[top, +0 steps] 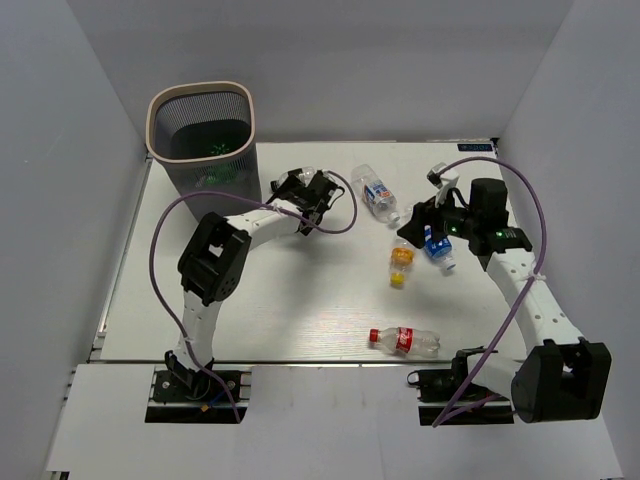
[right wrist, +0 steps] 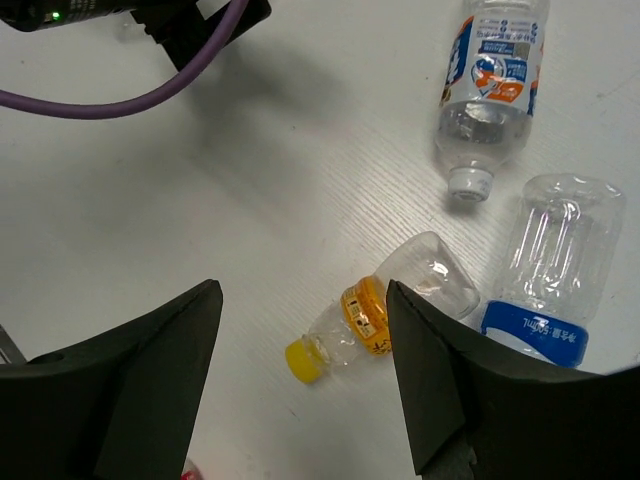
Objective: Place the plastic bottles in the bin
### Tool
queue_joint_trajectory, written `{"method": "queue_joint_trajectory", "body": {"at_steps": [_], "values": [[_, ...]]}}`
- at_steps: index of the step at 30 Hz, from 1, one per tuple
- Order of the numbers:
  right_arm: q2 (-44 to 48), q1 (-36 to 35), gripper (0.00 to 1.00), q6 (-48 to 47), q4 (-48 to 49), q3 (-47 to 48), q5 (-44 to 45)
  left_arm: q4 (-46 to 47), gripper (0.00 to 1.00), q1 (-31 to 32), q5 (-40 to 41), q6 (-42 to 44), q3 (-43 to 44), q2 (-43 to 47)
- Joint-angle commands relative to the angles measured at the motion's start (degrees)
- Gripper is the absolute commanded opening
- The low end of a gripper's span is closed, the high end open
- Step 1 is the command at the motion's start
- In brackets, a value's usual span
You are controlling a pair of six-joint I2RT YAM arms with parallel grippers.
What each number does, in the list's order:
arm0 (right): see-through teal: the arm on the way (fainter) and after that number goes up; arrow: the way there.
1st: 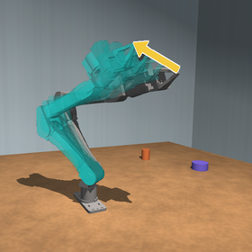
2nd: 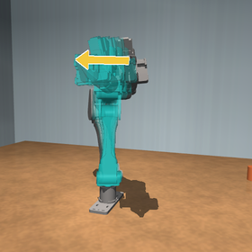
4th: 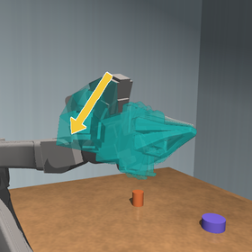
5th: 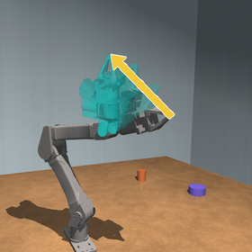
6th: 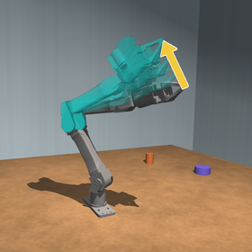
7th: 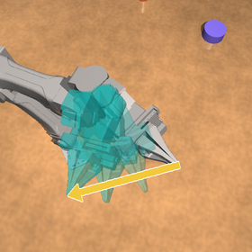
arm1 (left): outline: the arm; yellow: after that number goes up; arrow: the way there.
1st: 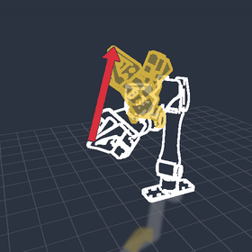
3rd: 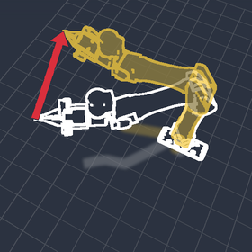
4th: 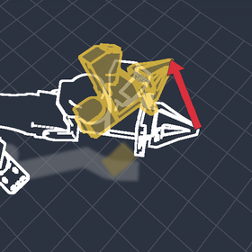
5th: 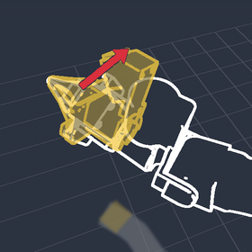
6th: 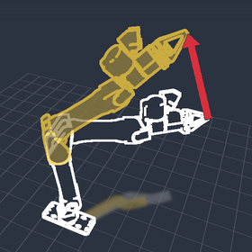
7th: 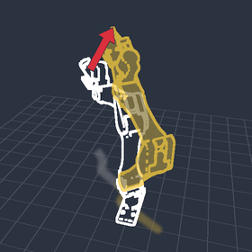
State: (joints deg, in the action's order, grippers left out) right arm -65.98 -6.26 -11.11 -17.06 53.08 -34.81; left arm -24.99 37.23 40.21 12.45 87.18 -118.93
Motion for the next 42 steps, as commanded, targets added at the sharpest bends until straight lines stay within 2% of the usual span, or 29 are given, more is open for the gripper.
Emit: {"method": "queue_joint_trajectory", "body": {"at_steps": [1,13,19,21,24,25,27,28,31,35,40,42], "values": [[1.6,0.7,0.72,-0.6,-1.3,-1.0,-1.9,1.6,1.0,-0.1,3.1,0.1,2.6,-0.8],[5.2,2.1,0.74,1.8,-1.9,-4.7,-3.6,3.8,1.0,-4.4,6.7,1.4,3.7,-4.7],[5.4,2.1,0.74,3.2,-0.6,-5.2,-4.2,2.4,1.0,-5.4,-2.0,0.7,3.7,-5.3],[5.4,2.1,0.74,3.5,-0.5,-5.3,-4.4,1.9,0.95,-5.4,-4.2,0.6,3.2,-5.3],[5.6,2.1,0.74,4.1,0.1,-5.8,-4.7,-1.2,0.8,-4.7,-7.9,0.6,3.2,-6.7],[5.6,2.1,0.74,4.3,0.7,-6.0,-4.7,-1.9,0.72,-4.1,-9.0,0.6,3.2,-6.7],[5.9,2.3,0.74,4.5,0.9,-6.2,-5.0,-2.4,0.63,-4.1,-12.8,0.1,1.6,-6.7],[5.8,2.2,0.74,4.7,1.3,-6.3,-5.1,-2.4,0.54,-3.6,-14.3,-0.6,0.9,-6.7],[5.9,2.2,0.74,5.1,1.9,-6.7,-5.5,-2.4,0.38,-3.6,-21.4,-1.9,-2.0,-4.0],[6.1,2.1,0.74,5.3,2.6,-7.2,-6.1,-1.2,0.31,-1.6,-29.9,-2.5,-5.4,0.1],[5.9,2.1,0.74,5.8,3.8,-7.4,-6.6,-1.9,0.2,-0.4,-33.7,-3.0,-6.2,3.4],[5.9,2.3,0.74,5.8,3.9,-7.5,-6.6,-1.9,0.2,0.2,-36.0,-3.0,-6.2,6.8]]}}
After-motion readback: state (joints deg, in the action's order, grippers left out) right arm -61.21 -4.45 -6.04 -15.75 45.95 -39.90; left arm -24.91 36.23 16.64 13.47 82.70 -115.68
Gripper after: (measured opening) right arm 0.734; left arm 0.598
